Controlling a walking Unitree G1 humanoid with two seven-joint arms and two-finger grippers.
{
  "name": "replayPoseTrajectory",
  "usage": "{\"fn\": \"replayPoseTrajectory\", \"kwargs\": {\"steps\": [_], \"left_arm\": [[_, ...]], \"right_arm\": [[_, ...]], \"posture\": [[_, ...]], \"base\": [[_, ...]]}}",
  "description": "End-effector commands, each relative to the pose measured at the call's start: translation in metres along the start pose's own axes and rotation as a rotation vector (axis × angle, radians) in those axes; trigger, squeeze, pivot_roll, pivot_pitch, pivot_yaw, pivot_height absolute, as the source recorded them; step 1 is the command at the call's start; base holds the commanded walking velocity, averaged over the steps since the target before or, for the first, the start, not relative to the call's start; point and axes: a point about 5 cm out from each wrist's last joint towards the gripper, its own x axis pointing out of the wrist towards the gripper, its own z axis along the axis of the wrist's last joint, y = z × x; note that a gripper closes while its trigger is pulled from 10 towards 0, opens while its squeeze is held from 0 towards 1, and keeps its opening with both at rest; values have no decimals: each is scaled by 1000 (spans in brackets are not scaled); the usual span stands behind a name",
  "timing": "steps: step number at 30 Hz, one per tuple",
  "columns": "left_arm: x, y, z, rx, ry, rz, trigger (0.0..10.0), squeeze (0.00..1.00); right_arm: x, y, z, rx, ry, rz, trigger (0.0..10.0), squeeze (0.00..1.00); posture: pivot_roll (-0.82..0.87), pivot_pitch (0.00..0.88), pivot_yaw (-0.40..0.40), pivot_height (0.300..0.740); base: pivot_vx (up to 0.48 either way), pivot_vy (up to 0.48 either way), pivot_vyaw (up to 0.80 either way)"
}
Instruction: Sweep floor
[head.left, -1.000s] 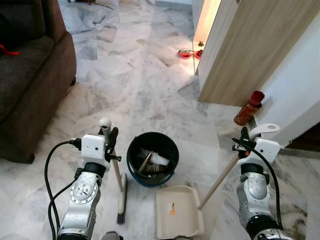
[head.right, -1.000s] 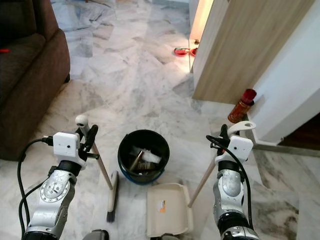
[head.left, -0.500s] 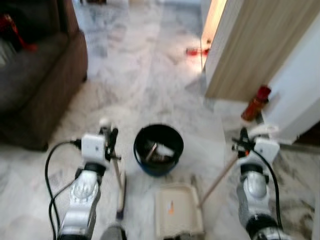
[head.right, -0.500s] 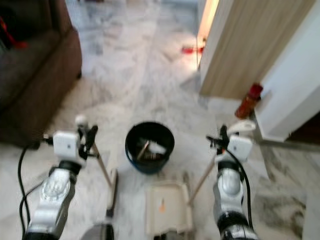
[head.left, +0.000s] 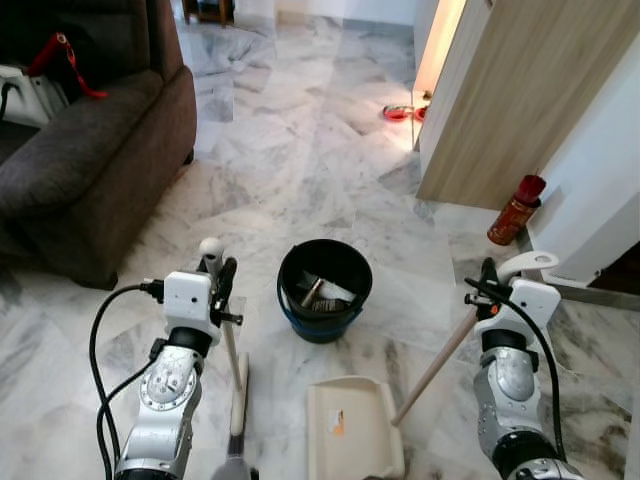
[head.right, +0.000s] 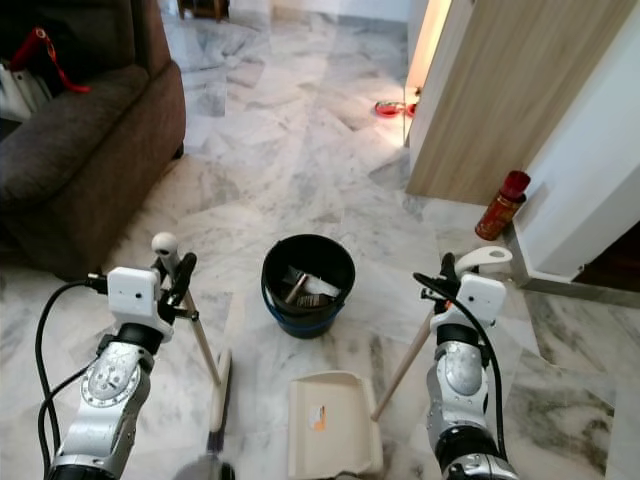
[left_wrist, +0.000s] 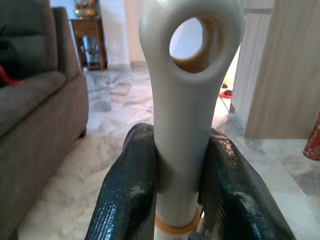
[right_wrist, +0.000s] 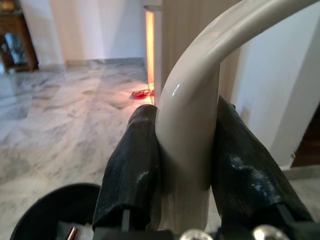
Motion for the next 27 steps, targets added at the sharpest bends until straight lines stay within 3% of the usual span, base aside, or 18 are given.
{"fn": "replayPoseTrajectory", "kwargs": {"steps": [1, 12, 27], "left_arm": [[2, 0, 6, 11, -32, 0, 10000, 0], [3, 0, 6, 9, -32, 7, 10000, 0], [5, 1, 6, 13, -31, 14, 10000, 0]], "right_arm": [[5, -3, 6, 2, -27, -9, 10000, 0], [5, -2, 2, 2, 11, -9, 10000, 0], [5, -4, 0, -3, 30, -10, 10000, 0]], "posture": [[183, 132, -120, 740], [180, 123, -124, 740], [184, 133, -122, 740]], "base": [[0, 0, 0], [0, 0, 0], [0, 0, -800]]}}
